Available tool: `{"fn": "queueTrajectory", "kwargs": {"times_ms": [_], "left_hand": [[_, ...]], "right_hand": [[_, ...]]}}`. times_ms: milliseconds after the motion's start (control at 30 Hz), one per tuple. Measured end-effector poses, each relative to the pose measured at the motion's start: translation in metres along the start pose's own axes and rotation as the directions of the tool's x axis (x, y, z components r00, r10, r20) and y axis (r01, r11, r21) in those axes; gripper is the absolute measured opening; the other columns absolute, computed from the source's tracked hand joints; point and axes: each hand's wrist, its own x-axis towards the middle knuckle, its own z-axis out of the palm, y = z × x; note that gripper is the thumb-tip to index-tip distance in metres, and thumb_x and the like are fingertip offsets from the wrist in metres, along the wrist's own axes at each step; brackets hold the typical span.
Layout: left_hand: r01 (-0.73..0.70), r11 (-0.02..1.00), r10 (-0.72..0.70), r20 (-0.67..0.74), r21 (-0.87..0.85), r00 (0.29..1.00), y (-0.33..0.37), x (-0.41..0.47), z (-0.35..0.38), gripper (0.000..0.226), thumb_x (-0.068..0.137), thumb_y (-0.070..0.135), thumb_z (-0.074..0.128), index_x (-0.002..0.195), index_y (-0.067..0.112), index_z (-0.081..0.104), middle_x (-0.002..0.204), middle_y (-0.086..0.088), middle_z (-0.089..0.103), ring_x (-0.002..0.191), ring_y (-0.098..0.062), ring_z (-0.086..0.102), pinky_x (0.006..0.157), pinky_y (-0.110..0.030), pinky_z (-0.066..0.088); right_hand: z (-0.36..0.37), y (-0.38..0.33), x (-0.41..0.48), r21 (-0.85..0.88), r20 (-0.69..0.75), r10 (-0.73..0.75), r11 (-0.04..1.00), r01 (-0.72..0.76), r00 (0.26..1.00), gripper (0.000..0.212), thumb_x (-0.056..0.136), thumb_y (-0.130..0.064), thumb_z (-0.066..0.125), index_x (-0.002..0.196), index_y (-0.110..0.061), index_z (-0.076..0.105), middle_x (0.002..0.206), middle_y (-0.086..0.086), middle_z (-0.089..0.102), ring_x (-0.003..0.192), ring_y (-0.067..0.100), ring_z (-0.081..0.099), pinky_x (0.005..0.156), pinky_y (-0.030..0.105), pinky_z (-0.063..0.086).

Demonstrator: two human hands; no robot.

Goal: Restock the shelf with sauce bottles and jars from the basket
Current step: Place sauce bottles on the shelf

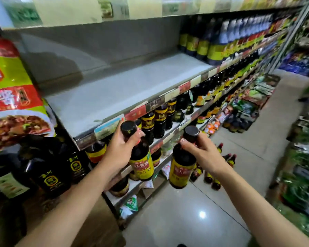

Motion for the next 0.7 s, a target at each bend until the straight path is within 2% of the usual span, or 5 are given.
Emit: {"fn": "queueTrajectory", "kwargs": {"times_ms": [133, 233, 333, 433, 700], "left_hand": [[-0.041, 0.999, 0.041, 0.000, -0.024, 0.999, 0.013, 0.030, -0.002, 0.013, 0.084, 0.028, 0.058, 0.087, 0.020, 0.049, 0.072, 0.013, 0.066, 0.076, -0.002, 0.060, 0.080, -0.021, 0.048], [-0.070, 0.997, 0.069, -0.022, -0.044, 0.997, 0.025, 0.046, -0.004, 0.012, 0.077, 0.040, 0.062, 0.084, 0.033, 0.056, 0.075, 0.011, 0.065, 0.082, -0.013, 0.060, 0.090, -0.039, 0.046], [-0.141, 0.988, 0.138, -0.061, -0.058, 0.989, 0.044, 0.063, 0.006, 0.031, 0.065, 0.057, 0.072, 0.083, 0.035, 0.059, 0.078, 0.010, 0.064, 0.081, -0.014, 0.063, 0.084, -0.031, 0.051], [-0.212, 0.976, 0.200, -0.179, -0.055, 0.963, 0.066, 0.080, 0.022, 0.039, 0.061, 0.055, 0.075, 0.086, 0.029, 0.059, 0.080, 0.010, 0.063, 0.079, -0.010, 0.064, 0.078, -0.022, 0.051], [-0.344, 0.932, 0.360, -0.370, 0.113, 0.856, 0.110, 0.123, 0.047, 0.044, 0.063, 0.048, 0.073, 0.089, 0.020, 0.051, 0.079, 0.012, 0.061, 0.081, -0.010, 0.061, 0.085, -0.029, 0.046]], "right_hand": [[-0.016, 0.001, 0.045, 0.076, -0.056, -0.048, 0.996, 0.052, 0.997, 0.017, 0.071, -0.043, 0.059, 0.083, -0.030, 0.059, 0.081, -0.007, 0.063, 0.077, 0.000, 0.062, 0.068, 0.013, 0.051], [-0.033, 0.000, 0.085, 0.128, -0.081, -0.105, 0.985, 0.114, 0.991, 0.021, 0.078, -0.042, 0.064, 0.086, -0.023, 0.058, 0.076, -0.009, 0.066, 0.074, 0.002, 0.062, 0.066, 0.014, 0.051], [-0.051, -0.006, 0.129, 0.138, -0.033, -0.239, 0.961, 0.241, 0.970, 0.029, 0.078, -0.046, 0.060, 0.086, -0.018, 0.056, 0.076, -0.006, 0.062, 0.074, 0.007, 0.057, 0.068, 0.018, 0.049], [-0.068, -0.022, 0.166, 0.221, 0.095, -0.387, 0.907, 0.359, 0.917, 0.035, 0.078, -0.060, 0.058, 0.082, -0.025, 0.059, 0.076, -0.006, 0.063, 0.074, 0.013, 0.060, 0.069, 0.025, 0.050], [-0.073, -0.059, 0.242, 0.337, 0.167, -0.575, 0.797, 0.502, 0.801, 0.034, 0.081, -0.062, 0.052, 0.079, -0.031, 0.063, 0.078, -0.007, 0.064, 0.077, 0.023, 0.060, 0.073, 0.043, 0.047]]}}
